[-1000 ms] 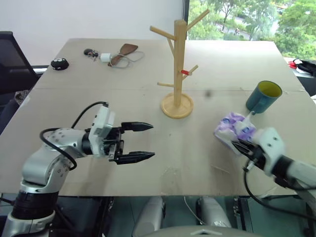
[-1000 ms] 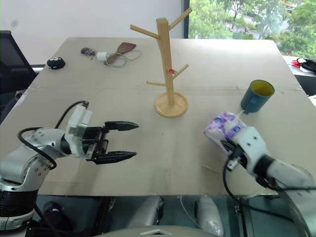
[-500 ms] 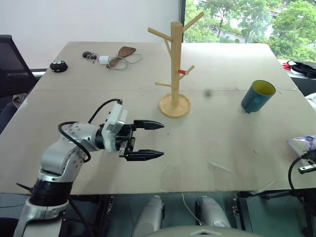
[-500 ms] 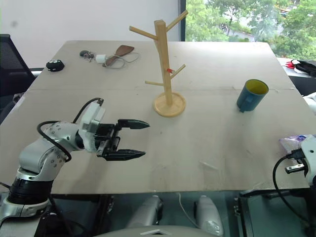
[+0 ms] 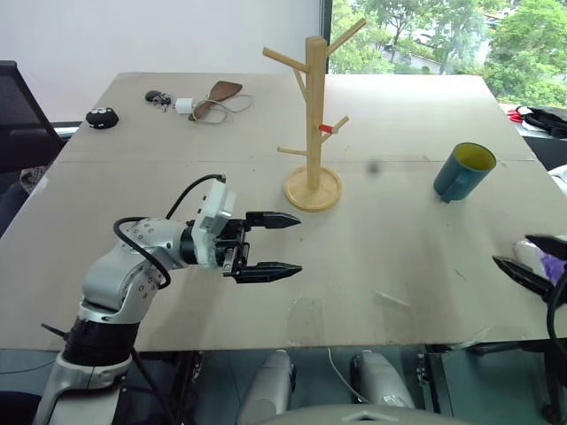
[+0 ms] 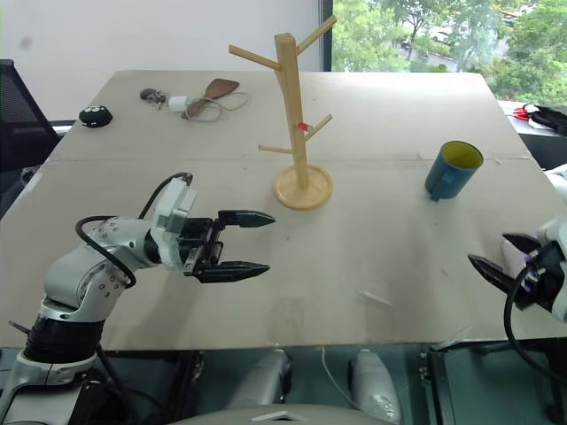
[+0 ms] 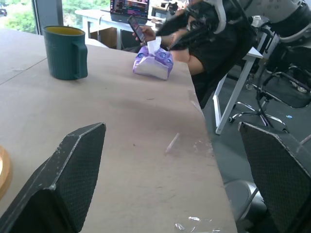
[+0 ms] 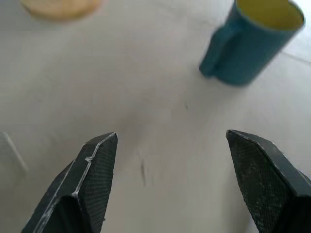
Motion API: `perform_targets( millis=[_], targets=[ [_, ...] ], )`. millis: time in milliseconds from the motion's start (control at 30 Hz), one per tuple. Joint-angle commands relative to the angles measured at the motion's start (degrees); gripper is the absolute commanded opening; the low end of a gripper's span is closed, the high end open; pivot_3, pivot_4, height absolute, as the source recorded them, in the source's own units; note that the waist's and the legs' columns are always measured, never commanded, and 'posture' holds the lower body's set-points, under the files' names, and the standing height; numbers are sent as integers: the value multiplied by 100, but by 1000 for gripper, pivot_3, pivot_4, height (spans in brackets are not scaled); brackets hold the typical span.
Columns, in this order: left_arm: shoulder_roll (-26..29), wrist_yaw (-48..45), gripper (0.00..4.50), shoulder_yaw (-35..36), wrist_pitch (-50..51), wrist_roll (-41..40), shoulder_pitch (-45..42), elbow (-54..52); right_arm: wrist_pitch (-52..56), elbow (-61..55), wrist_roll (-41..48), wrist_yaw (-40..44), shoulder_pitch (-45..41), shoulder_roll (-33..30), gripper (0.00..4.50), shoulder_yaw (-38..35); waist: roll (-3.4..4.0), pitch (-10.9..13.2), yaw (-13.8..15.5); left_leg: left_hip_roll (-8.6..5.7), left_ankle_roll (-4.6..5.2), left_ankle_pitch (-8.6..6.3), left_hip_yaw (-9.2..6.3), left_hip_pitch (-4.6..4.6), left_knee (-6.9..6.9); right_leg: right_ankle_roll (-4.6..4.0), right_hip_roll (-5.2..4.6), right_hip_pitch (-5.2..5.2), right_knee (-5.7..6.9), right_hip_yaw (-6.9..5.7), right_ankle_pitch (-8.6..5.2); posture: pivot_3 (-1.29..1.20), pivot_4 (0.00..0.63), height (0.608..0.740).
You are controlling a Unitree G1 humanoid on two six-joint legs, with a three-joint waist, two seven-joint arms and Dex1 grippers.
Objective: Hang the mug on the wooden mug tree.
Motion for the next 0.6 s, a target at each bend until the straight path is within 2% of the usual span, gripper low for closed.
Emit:
perform_targets(
  millis=[33, 100, 300, 600],
  targets=[
    [-20, 60, 4500, 53, -78, -3, -150, -120, -359, 576, -288, -423, -640, 284, 3120, 1007, 0, 1, 20, 6, -1, 0, -1, 3, 2, -6, 7, 3, 0, 0, -4, 0, 150, 740],
    [-6, 54, 4500, 64, -69, 15, -248, -52, -594, 1035, -488, -539, -1029, 421, 2429, 1404, 9, 7, 50, 13, -2, 1, -4, 1, 4, -16, 16, 1, 1, -1, -7, 0, 150, 740],
    [-21, 163, 4500, 98, -7, -11, -326, -91, -1428, 2806, -1222, -633, -2152, 626, 2429, 2316, 15, 10, 17, 10, -6, 2, -3, -16, 1, -18, 17, -16, 0, 3, 16, 0, 150, 740],
    [-4, 469, 4500, 218, 153, -231, -149, -478, -2323, 4580, -1714, -292, -3009, 697, 2429, 2789, 16, 11, -13, 10, -12, 5, -1, -37, -15, -20, 15, -45, 0, 6, 16, 0, 150, 740]
  ],
)
